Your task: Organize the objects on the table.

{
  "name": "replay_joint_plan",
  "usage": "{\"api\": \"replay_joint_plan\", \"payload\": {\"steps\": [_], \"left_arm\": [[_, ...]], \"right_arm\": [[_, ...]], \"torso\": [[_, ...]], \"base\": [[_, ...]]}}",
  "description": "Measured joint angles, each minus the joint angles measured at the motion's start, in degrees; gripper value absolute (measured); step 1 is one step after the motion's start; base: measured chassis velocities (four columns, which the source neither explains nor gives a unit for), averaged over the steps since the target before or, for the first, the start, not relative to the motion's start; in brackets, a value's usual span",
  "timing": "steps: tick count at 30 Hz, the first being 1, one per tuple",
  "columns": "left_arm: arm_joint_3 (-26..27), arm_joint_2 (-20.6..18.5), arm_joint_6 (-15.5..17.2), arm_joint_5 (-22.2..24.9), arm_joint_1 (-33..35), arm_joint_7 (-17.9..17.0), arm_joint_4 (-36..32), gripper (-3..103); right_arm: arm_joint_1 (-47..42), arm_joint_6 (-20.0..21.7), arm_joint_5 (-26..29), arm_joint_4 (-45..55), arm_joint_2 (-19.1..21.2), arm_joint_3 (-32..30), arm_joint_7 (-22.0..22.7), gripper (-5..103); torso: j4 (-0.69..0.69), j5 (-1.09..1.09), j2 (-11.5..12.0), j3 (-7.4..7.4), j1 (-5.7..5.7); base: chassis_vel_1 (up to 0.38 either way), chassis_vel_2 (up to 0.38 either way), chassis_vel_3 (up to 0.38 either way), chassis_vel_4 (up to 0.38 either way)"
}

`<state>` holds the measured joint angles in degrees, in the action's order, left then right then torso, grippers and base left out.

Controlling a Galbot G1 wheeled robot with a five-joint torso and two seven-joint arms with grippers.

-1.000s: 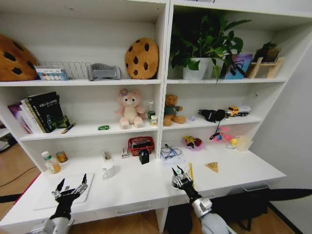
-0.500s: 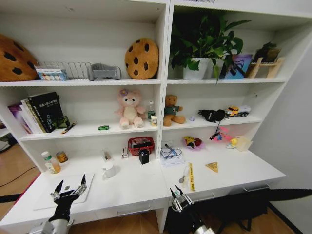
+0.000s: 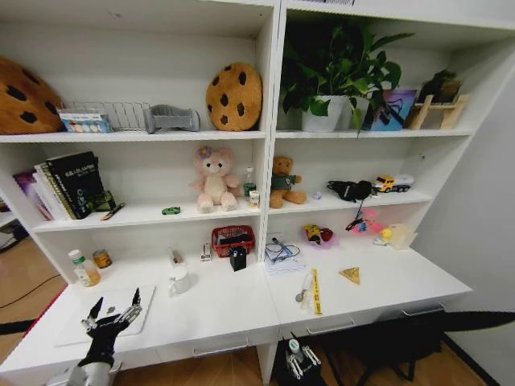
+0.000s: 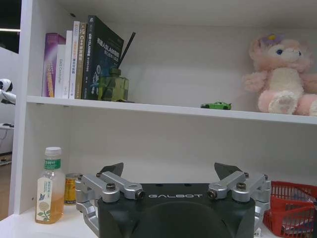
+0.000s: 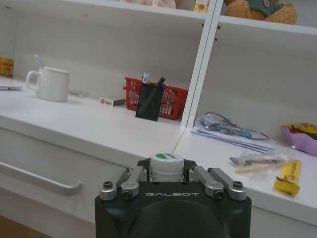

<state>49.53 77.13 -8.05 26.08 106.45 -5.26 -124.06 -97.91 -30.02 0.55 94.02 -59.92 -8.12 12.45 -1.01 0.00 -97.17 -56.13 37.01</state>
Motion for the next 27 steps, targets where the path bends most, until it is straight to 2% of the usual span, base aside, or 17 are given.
{"api": "replay_joint_plan", "payload": {"steps": [19, 26, 27], "left_arm": [[1.18, -1.04, -0.03, 1.02, 0.38, 0.07, 0.15, 100], [1.28, -1.05, -0.04, 1.09, 0.51, 0.10, 0.13, 100], [1.30, -1.11, -0.04, 1.09, 0.52, 0.10, 0.13, 100]], "right_arm": [[4.67, -3.42, -2.05, -15.16, -6.59, 1.81, -1.87, 31], [9.00, -5.35, -2.46, -24.84, -9.13, 1.70, -1.95, 31], [10.57, -6.81, -3.38, -29.32, -9.81, 1.56, -1.84, 31]], "torso": [[-0.01, 0.00, 0.00, 0.00, 0.01], [0.00, -0.01, 0.00, 0.00, 0.01], [0.00, -0.01, 0.00, 0.00, 0.01]], "base": [[0.000, 0.000, 0.000, 0.000], [0.000, 0.000, 0.000, 0.000], [0.000, 0.000, 0.000, 0.000]]}}
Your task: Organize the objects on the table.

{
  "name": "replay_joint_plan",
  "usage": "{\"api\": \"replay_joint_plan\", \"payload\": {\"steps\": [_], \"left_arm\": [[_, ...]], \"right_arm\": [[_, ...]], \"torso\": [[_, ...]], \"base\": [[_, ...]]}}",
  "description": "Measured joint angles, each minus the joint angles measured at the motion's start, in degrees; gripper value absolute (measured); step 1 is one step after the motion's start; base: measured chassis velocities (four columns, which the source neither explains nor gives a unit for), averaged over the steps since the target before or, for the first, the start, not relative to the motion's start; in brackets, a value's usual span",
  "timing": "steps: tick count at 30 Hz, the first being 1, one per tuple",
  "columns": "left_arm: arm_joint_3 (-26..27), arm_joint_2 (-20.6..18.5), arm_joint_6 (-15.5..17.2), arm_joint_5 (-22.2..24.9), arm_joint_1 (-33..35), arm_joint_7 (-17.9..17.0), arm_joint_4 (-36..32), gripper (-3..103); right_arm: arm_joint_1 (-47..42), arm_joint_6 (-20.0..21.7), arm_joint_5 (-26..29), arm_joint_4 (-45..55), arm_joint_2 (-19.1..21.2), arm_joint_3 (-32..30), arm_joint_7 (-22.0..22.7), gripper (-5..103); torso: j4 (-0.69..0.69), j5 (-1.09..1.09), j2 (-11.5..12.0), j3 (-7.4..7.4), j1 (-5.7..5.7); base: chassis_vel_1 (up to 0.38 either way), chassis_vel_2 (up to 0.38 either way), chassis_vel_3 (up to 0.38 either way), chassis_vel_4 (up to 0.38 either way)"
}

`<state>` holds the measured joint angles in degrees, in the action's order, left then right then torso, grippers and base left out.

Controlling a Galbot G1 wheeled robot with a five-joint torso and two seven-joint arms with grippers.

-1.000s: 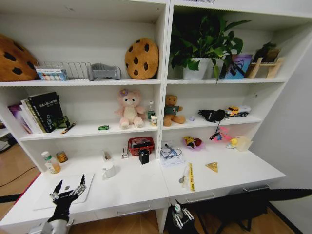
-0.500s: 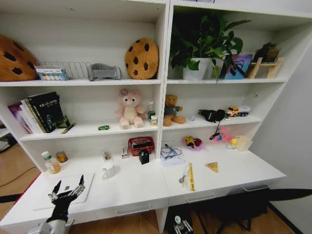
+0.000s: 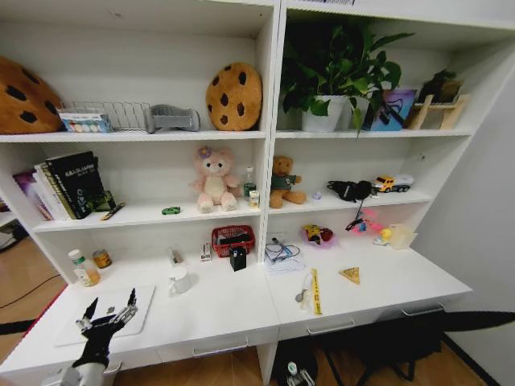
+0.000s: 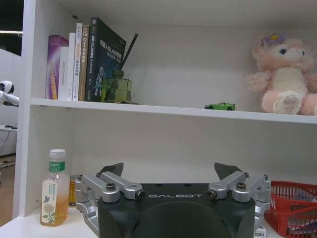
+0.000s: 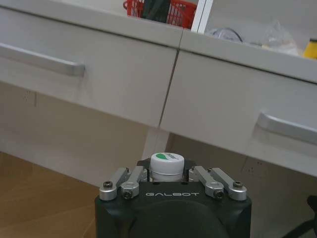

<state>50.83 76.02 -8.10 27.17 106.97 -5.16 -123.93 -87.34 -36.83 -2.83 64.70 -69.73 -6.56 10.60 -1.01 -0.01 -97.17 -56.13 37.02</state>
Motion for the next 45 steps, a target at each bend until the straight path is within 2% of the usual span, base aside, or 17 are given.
{"api": "replay_joint_plan", "payload": {"steps": [9, 14, 19, 28, 45], "left_arm": [[0.32, -0.36, 0.00, 0.11, 0.19, 0.00, 0.14, 100], [-0.25, -0.04, 0.01, -0.45, 0.12, -0.02, 0.15, 100], [-0.23, -0.06, 0.09, -0.50, 0.15, -0.09, 0.14, 100], [-0.35, -0.10, 0.10, -0.80, 0.29, -0.12, 0.39, 100], [-0.94, -0.33, 0.12, -1.08, -0.01, -0.25, 1.50, 100]], "right_arm": [[4.23, -3.11, 0.24, -10.39, -1.68, -0.89, 0.11, 31], [9.35, -4.23, 2.24, -17.75, -2.44, -1.63, 0.16, 31], [14.46, -5.81, 2.00, -23.96, -3.04, -1.66, 0.93, 31], [21.63, -6.03, 3.49, -30.71, -4.02, -1.01, -0.32, 31], [29.20, -5.32, 3.79, -38.68, -6.02, -0.20, -2.04, 31]], "torso": [[0.00, 0.00, 0.00, 0.00, 0.00], [0.00, 0.01, 0.00, 0.00, 0.00], [0.01, 0.01, 0.00, 0.00, 0.00], [0.00, 0.01, 0.00, 0.00, 0.00], [0.00, 0.01, 0.00, 0.00, -0.01]], "base": [[0.000, 0.000, 0.000, 0.000], [0.000, 0.000, 0.000, 0.000], [0.000, 0.000, 0.000, 0.000], [0.000, 0.000, 0.000, 0.000], [0.000, 0.000, 0.000, 0.000]]}}
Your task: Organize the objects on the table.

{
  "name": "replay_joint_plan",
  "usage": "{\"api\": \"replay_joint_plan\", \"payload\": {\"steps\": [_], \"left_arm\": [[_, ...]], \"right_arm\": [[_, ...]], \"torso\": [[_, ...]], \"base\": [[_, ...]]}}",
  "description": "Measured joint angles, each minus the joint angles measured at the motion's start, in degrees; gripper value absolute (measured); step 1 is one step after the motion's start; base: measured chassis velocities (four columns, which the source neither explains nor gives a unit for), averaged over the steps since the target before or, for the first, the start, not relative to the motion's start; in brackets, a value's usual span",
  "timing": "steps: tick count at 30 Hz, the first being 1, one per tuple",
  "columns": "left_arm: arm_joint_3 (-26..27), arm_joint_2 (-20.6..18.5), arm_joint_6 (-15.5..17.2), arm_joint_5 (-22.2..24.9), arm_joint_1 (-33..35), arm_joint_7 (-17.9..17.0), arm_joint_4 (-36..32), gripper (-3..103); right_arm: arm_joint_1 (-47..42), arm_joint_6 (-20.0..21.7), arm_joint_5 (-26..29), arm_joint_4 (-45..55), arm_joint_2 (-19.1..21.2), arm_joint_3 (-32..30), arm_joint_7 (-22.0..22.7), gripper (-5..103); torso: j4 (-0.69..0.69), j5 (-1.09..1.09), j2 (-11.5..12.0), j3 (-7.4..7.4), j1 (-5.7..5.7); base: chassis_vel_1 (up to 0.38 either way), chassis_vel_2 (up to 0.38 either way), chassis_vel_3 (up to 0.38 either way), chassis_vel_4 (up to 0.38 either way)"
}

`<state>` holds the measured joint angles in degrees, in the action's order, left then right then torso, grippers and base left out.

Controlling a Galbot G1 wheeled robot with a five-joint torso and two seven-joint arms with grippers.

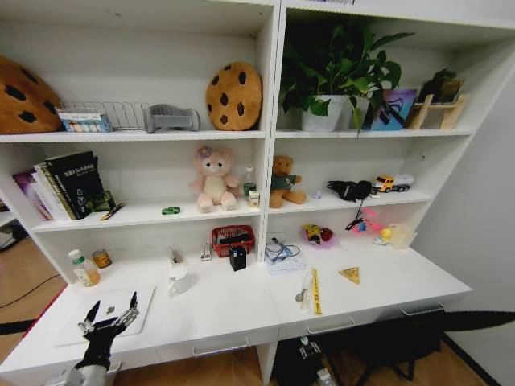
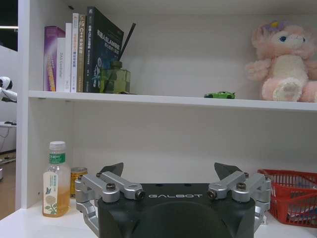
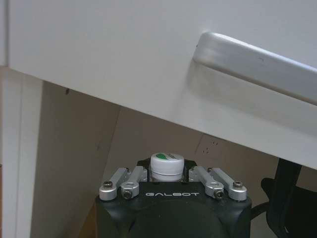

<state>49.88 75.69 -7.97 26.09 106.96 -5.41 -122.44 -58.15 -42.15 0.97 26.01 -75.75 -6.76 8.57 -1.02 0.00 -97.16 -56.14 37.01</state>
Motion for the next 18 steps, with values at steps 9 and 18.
{"api": "replay_joint_plan", "payload": {"steps": [9, 18], "left_arm": [[-0.33, -0.51, 0.04, -0.15, -0.12, -0.07, 0.37, 100], [-0.39, -0.82, 0.13, -0.13, -0.20, -0.15, 0.47, 100]], "right_arm": [[3.98, -0.16, -0.19, -3.53, -1.11, 0.42, -0.72, 31], [4.43, -0.30, -0.22, -3.45, -1.55, 0.50, -2.96, 35]], "torso": [[0.01, 0.00, 0.00, 0.00, 0.00], [0.00, 0.00, 0.00, 0.01, 0.00]], "base": [[0.000, 0.000, 0.000, 0.000], [0.000, 0.000, 0.000, 0.000]]}}
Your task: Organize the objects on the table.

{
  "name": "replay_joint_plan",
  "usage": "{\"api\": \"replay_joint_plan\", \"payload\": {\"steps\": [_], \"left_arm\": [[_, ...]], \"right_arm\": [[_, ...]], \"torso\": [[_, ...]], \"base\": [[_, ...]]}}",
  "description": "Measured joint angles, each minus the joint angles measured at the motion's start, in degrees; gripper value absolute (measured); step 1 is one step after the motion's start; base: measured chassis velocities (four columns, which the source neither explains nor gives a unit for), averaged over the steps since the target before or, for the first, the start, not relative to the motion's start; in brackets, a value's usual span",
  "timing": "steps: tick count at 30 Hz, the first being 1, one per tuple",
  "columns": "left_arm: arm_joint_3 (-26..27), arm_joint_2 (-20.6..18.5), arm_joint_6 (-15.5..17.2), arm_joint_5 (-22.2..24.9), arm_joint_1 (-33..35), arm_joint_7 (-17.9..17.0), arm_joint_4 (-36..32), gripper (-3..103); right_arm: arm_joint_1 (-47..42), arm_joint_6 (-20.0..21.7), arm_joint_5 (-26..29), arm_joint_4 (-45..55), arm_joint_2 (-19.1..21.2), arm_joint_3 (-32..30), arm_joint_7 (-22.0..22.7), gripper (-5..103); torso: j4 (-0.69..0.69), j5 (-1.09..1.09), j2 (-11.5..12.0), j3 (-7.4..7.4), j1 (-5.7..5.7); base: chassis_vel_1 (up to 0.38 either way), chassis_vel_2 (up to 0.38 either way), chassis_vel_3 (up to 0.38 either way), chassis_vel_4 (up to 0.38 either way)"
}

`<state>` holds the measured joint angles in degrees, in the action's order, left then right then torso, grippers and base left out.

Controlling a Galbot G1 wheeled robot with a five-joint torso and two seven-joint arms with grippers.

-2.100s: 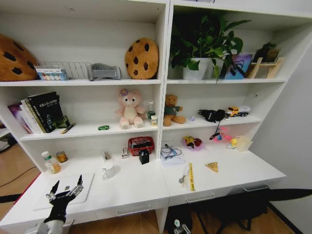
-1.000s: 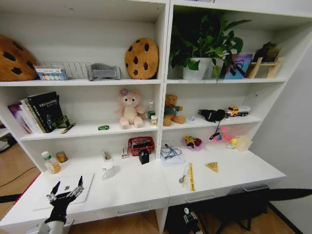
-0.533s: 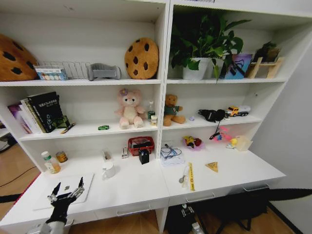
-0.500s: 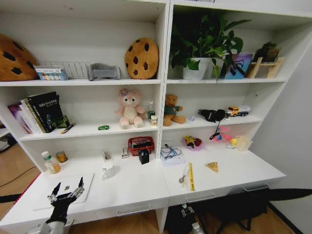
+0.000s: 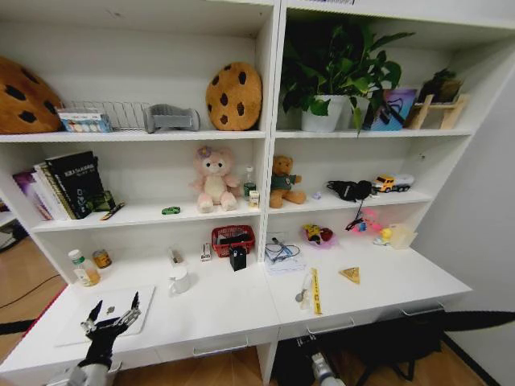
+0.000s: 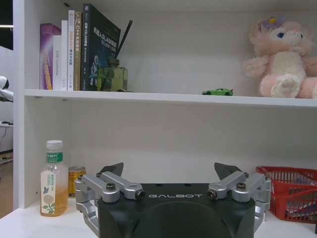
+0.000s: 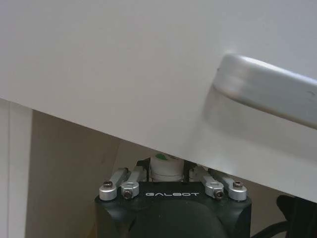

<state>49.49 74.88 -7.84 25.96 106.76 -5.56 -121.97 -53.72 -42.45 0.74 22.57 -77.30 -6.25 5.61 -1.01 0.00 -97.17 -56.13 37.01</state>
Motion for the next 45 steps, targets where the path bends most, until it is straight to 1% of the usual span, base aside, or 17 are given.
{"api": "replay_joint_plan", "payload": {"steps": [1, 2, 5, 7, 8, 9, 10, 12, 13, 15, 16, 19, 26, 34, 39, 44, 45], "left_arm": [[-0.02, 0.00, 0.00, -0.05, 0.02, -0.01, 0.00, 100], [-0.02, 0.00, 0.00, -0.05, 0.02, -0.01, 0.00, 100], [-0.02, 0.01, 0.00, -0.07, 0.07, -0.02, 0.00, 100], [-0.02, -0.01, 0.00, -0.08, 0.10, -0.02, 0.00, 100], [-0.01, -0.06, 0.00, -0.08, 0.13, -0.03, 0.00, 100], [0.03, -0.26, -0.01, -0.08, 0.12, -0.04, 0.00, 100], [0.03, -0.26, -0.01, -0.08, 0.12, -0.04, 0.00, 100], [0.10, -0.46, -0.02, -0.08, 0.09, -0.08, 0.00, 100], [0.10, -0.46, -0.02, -0.08, 0.09, -0.08, 0.00, 100], [0.18, -0.67, 0.01, -0.06, 0.01, -0.23, -0.45, 100], [0.18, -0.67, 0.01, -0.06, 0.01, -0.23, -0.45, 100], [0.09, -0.02, 0.01, -0.14, 0.11, -0.23, -0.70, 100], [-0.11, 0.66, -0.01, -0.41, 0.25, -0.23, -1.17, 100], [0.24, 1.07, -0.23, -0.37, 0.59, -0.04, -1.31, 100], [0.24, 1.41, -0.28, -0.37, 0.70, 0.03, -1.55, 100], [-0.09, 1.56, -0.29, -0.49, 0.83, 0.15, -1.65, 100], [-0.17, 1.64, -0.30, -0.52, 0.82, 0.17, -1.79, 100]], "right_arm": [[-0.17, 0.00, -0.07, 0.29, -0.01, 0.06, -0.11, 40], [-0.17, 0.00, -0.07, 0.29, -0.01, 0.06, -0.11, 40], [-0.64, 0.00, -0.09, 1.08, 0.06, 0.13, -0.23, 51], [-0.79, 0.00, -0.09, 1.30, 0.10, 0.14, -0.26, 51], [-0.93, -0.01, -0.09, 1.46, 0.16, 0.15, -0.30, 63], [-1.10, -0.01, -0.08, 1.54, 0.28, 0.16, -0.43, 68], [-1.10, -0.01, -0.08, 1.54, 0.28, 0.16, -0.43, 68], [-1.25, -0.02, -0.08, 1.57, 0.40, 0.16, -0.48, 79], [-1.25, -0.02, -0.08, 1.57, 0.40, 0.16, -0.48, 79], [-2.58, -0.06, -0.20, 3.31, 0.89, 0.17, -0.51, 90], [-2.58, -0.06, -0.20, 3.31, 0.89, 0.17, -0.51, 90], [-4.19, -0.88, -1.25, 4.56, 1.25, 0.10, -0.51, 100], [-7.70, -2.97, -4.19, 5.86, 1.93, -0.05, -0.52, 100], [-15.63, -3.31, -3.41, 11.72, 3.26, -0.47, -0.75, 100], [-22.11, -3.32, 0.97, 19.04, 5.18, -0.74, -3.23, 100], [-29.43, -3.32, 6.20, 31.52, 9.51, -2.22, -7.92, 100], [-31.08, -3.32, 6.92, 34.47, 10.55, -2.85, -8.52, 100]], "torso": [[0.00, -0.01, 0.00, 0.00, 0.00], [0.00, -0.01, 0.00, 0.00, 0.00], [0.00, 0.00, 0.00, 0.00, 0.00], [0.00, 0.00, 0.00, 0.00, 0.00], [0.00, 0.00, 0.00, 0.00, 0.00], [0.00, 0.00, 0.00, 0.00, 0.00], [0.00, 0.00, 0.00, 0.00, 0.00], [0.00, 0.00, 0.00, 0.00, 0.00], [0.00, 0.00, 0.00, 0.00, 0.00], [0.00, -0.01, 0.00, 0.00, 0.00], [0.00, -0.01, 0.00, 0.00, 0.00], [0.00, 0.00, 0.00, 0.00, 0.00], [0.00, -0.01, 0.00, 0.00, 0.00], [0.00, -0.02, -0.01, 0.01, 0.00], [-0.02, -0.02, -0.01, 0.00, 0.00], [0.00, 0.03, -0.01, 0.01, 0.00], [0.00, -0.03, -0.01, 0.01, 0.00]], "base": [[0.000, 0.000, 0.000, 0.000], [0.000, 0.000, 0.000, 0.000], [0.000, 0.000, 0.000, 0.000], [0.000, 0.000, 0.000, 0.000], [0.000, 0.000, 0.000, 0.000], [0.000, 0.000, 0.000, 0.000], [0.000, 0.000, 0.000, 0.000], [0.000, 0.000, 0.000, 0.000], [0.000, 0.000, 0.000, 0.000], [0.000, 0.000, 0.000, 0.000], [0.000, 0.000, 0.000, 0.000], [0.000, 0.000, 0.000, 0.000], [0.000, 0.000, 0.000, 0.000], [0.000, 0.000, 0.000, 0.000], [0.000, 0.000, 0.000, 0.000], [0.000, 0.000, 0.000, 0.000], [0.000, 0.000, 0.000, 0.000]]}}
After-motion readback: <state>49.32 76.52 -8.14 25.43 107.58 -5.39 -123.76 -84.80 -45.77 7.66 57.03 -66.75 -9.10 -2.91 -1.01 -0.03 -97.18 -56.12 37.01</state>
